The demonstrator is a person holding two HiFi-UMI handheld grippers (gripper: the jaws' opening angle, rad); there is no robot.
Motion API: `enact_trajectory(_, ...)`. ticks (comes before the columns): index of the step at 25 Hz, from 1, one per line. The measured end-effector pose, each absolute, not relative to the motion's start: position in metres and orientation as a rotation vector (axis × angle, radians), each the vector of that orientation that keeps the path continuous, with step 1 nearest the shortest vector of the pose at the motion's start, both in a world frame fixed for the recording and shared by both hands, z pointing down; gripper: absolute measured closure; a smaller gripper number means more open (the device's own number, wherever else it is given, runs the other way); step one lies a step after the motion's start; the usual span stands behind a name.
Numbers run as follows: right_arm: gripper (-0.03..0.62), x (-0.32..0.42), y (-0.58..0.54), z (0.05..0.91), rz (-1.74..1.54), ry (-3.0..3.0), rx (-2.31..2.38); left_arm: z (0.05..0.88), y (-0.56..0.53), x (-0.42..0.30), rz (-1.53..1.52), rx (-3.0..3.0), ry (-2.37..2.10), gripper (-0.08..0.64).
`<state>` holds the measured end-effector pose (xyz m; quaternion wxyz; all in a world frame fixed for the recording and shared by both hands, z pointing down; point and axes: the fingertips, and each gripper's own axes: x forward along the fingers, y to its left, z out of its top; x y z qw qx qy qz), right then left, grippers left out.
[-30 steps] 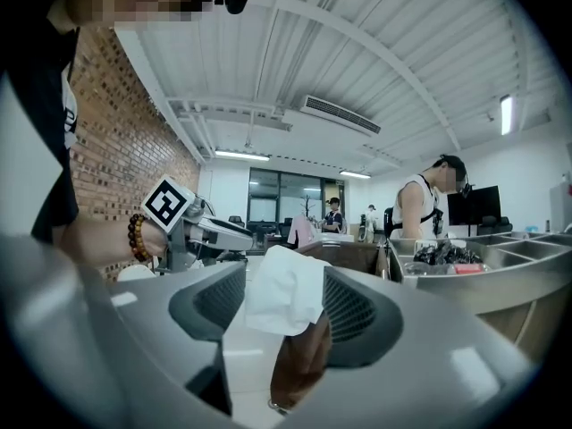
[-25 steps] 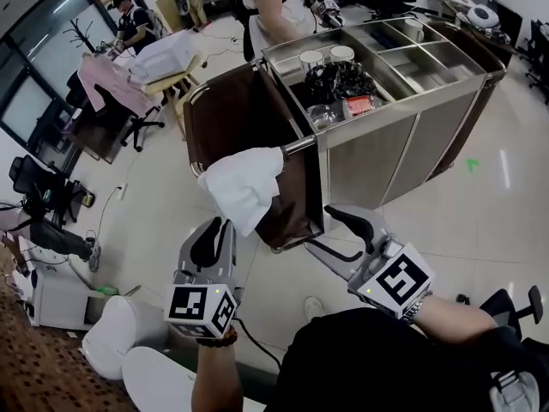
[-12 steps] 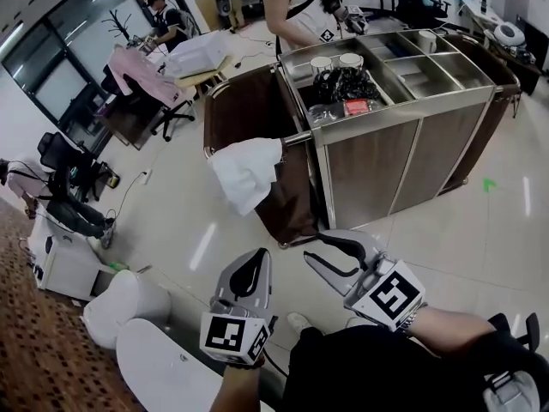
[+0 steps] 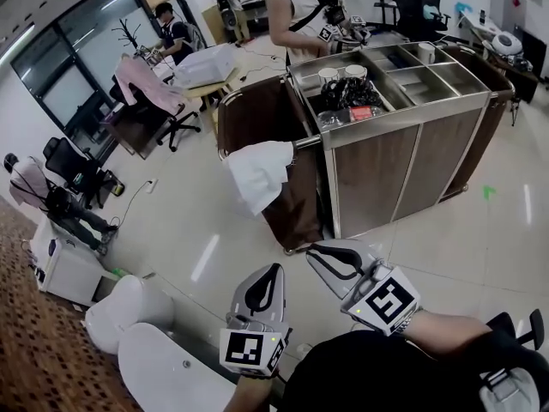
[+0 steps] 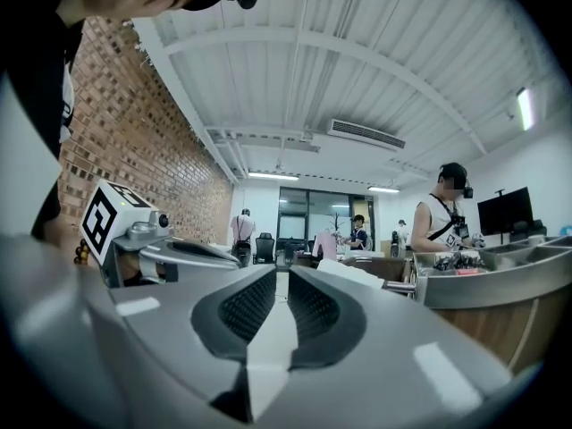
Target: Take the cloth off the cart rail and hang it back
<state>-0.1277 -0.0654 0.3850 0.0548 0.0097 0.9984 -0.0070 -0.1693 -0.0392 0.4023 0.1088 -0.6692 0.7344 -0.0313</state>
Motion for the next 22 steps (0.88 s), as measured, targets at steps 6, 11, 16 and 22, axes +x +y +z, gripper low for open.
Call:
enact_trajectory(6,0.592,-0.138,-0.039,0.383,0.013,3.029,-0.051,0.399,-0.016,-0.175,-0.091,-1.985,2.098,0.557)
enact_trajectory(11,0.592,-0.143,-0.025,0.379,0.042,3.027,-0.113,0.392,-0.001,-0.185,-0.076,-1.992,2.066,0.557)
enact_trajectory(16,0.592,-0.144,-0.012,0.378,0.058,3.025,-0.159,0.391,0.009,-0.189,-0.062,-2.007,2.040,0.557)
enact_trajectory(22,0.592,-0.146,-0.004,0.378,0.069,3.028,-0.187,0.392,0.013,-0.193,-0.048,-2.028,2.029,0.557)
